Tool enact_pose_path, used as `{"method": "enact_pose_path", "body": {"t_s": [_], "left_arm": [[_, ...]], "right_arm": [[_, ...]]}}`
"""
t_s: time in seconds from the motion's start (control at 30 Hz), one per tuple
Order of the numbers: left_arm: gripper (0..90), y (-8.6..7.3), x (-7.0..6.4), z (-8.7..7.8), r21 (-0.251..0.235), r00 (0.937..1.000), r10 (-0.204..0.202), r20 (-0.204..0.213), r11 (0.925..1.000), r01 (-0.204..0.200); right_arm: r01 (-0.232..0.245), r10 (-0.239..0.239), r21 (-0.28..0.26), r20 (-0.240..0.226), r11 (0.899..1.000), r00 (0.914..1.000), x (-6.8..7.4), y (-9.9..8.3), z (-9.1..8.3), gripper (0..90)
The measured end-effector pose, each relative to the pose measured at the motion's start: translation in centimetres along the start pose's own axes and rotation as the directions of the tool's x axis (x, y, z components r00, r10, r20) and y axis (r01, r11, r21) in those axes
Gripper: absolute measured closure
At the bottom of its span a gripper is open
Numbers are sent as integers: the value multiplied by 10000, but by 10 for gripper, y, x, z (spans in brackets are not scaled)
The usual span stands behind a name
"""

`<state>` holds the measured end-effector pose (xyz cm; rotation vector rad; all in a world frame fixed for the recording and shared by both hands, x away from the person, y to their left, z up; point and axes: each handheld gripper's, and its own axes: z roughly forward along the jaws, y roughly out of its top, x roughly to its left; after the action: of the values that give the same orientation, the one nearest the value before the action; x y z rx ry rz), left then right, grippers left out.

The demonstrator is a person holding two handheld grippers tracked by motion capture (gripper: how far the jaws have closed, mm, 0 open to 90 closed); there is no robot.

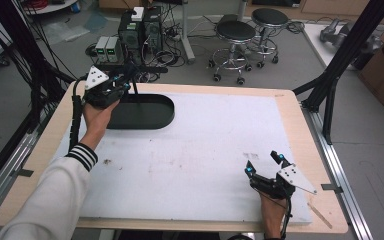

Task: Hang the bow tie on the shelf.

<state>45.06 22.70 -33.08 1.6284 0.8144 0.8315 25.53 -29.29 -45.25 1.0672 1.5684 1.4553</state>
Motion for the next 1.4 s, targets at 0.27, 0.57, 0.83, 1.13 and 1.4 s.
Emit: {"method": "enact_pose_path", "body": {"t_s": [0.27, 0.57, 0.83, 1.13, 1.4], "left_arm": [[756, -6, 4, 5, 199, 9998, -178, -21, 9996, 178], [756, -11, 5, 12, 323, 9995, -295, -111, 9990, 299], [756, -8, 3, 9, 96, 9997, -228, -133, 9997, 229], [756, -3, 11, 1, -188, 9985, -420, -341, 9990, 413], [756, 10, 11, 0, -379, 9984, -460, -328, 9983, 448]], "right_arm": [[47, -47, -44, -18, 10000, 10000, 0, 0, 0, 69], [14, -14, -33, -29, 10000, 10000, 0, 0, 0, 69], [-13, 13, -53, -38, 10000, 10000, 0, 0, -1, 69], [2, -2, -46, -20, 10000, 10000, 0, 0, -1, 69], [11, -11, -29, -16, 10000, 10000, 0, 0, 0, 69]]}}
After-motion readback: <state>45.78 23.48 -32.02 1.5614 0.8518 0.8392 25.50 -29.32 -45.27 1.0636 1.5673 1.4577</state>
